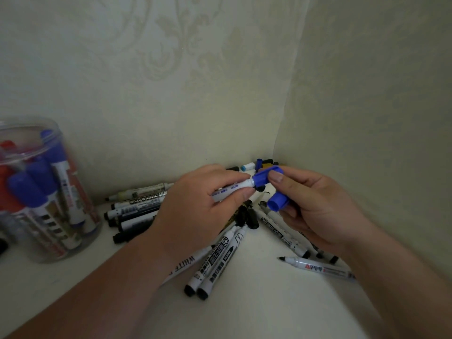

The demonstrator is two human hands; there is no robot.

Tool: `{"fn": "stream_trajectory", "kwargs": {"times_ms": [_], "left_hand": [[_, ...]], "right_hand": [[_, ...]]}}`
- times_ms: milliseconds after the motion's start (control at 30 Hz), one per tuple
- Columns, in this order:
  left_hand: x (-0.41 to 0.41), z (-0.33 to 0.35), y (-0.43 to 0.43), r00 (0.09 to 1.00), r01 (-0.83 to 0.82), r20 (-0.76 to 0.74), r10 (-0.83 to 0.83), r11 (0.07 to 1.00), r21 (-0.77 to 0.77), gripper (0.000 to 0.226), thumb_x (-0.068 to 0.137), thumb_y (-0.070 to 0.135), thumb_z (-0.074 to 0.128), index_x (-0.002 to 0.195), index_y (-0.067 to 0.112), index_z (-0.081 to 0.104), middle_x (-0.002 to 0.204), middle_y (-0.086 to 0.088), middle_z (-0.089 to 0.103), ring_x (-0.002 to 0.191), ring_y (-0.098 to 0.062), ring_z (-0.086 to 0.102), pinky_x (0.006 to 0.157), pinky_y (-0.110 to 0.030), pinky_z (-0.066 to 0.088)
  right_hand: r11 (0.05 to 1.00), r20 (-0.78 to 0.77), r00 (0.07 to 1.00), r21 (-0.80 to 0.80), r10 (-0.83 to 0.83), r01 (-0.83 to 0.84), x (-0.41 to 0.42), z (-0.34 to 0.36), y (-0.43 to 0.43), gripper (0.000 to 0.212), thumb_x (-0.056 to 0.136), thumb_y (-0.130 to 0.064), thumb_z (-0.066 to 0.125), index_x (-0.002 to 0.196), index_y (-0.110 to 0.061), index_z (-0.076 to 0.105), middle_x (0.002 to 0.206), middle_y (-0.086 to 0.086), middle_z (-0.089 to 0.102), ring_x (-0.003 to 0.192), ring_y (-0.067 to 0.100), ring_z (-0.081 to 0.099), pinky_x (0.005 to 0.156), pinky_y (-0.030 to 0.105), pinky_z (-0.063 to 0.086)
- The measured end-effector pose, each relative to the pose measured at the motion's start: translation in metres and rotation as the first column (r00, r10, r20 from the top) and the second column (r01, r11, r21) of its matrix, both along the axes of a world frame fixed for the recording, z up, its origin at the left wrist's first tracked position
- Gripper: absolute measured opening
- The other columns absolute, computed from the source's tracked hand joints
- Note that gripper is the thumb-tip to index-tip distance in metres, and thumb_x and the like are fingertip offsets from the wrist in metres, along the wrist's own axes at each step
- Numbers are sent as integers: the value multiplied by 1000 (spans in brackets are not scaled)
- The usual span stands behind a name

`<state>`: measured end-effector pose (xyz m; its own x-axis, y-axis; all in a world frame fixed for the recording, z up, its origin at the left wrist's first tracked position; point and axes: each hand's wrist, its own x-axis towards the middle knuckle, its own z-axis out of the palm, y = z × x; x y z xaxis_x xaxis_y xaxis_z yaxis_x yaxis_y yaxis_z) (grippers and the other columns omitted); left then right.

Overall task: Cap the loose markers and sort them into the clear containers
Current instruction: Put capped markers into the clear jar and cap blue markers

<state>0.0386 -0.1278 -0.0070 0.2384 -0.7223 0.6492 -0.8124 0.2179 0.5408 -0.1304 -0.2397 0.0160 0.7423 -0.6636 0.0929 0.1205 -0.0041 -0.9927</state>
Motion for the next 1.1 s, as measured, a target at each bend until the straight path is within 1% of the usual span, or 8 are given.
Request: {"fn": "stream_trajectory", "kwargs": {"times_ms": [100, 233, 400, 533, 800, 867, 1000, 1100], "left_hand": [[-1, 1, 1, 999, 34, -7, -34, 999, 9, 19, 94, 37, 62, 107, 32, 76, 81, 18, 65, 82, -7, 62, 68, -22, 43], [-1, 1, 2, 997, 66, -40, -66, 998, 4, 20, 93, 34, 64, 109, 33, 76, 86, 16, 71, 86, -9, 66, 71, -30, 51], [1, 2, 3, 996, 83, -32, -82, 996, 35, 24, 92, 34, 69, 114, 32, 76, 77, 18, 68, 74, -5, 60, 63, -11, 39], [1, 3, 3, 997, 75, -25, -74, 997, 33, 22, 90, 35, 72, 111, 32, 76, 78, 22, 67, 75, -4, 61, 63, -9, 38], [1, 6, 4, 993, 52, 98, -67, 987, 149, 22, 88, 44, 65, 105, 37, 77, 76, 18, 64, 76, -7, 60, 58, -16, 37], [1, 7, 6, 991, 57, 108, -74, 986, 154, 21, 89, 44, 63, 105, 37, 76, 73, 16, 62, 75, -8, 59, 57, -18, 36], [0, 8, 8, 992, 78, 88, -94, 982, 173, 23, 91, 42, 62, 109, 36, 76, 72, 16, 62, 72, -8, 60, 56, -16, 39], [1, 9, 10, 997, 72, 9, -75, 981, 183, 18, 92, 39, 68, 108, 36, 75, 78, 19, 66, 74, -4, 61, 58, -14, 40]], "right_hand": [[999, -15, 1000, -35, 23, -24, -2, 0, -2, 35, 84, -30, 63, 112, -14, 75, 51, 4, 36, 40, 10, 28, 43, 23, 13], [996, -42, 998, -80, 41, -44, -3, -1, -2, 34, 82, -32, 63, 110, -18, 76, 52, 4, 36, 41, 11, 30, 41, 20, 18], [988, -92, 991, -109, 101, -111, -3, 1, -1, 35, 81, -36, 63, 111, -23, 76, 54, 7, 34, 42, 10, 29, 41, 18, 23], [975, -133, 988, -195, 82, -107, -3, 4, 4, 33, 77, -40, 65, 105, -29, 78, 57, 7, 34, 47, 16, 27, 42, 20, 23], [891, -302, 953, -430, 13, -148, -12, 7, -6, 18, 78, -39, 69, 91, -29, 76, 74, 35, 56, 54, 21, 41, 48, 22, 35], [877, -293, 956, -451, 28, -164, -13, 6, -6, 17, 82, -38, 68, 93, -29, 77, 68, 29, 55, 50, 15, 39, 47, 20, 34], [848, -287, 958, -505, 9, -159, -12, 10, -2, 18, 89, -33, 64, 100, -30, 79, 52, -2, 46, 45, 7, 31, 45, 14, 29], [837, -281, 960, -525, -3, -152, -8, 14, 1, 21, 90, -32, 63, 103, -30, 79, 47, -8, 44, 41, 5, 30, 42, 12, 28]]}}
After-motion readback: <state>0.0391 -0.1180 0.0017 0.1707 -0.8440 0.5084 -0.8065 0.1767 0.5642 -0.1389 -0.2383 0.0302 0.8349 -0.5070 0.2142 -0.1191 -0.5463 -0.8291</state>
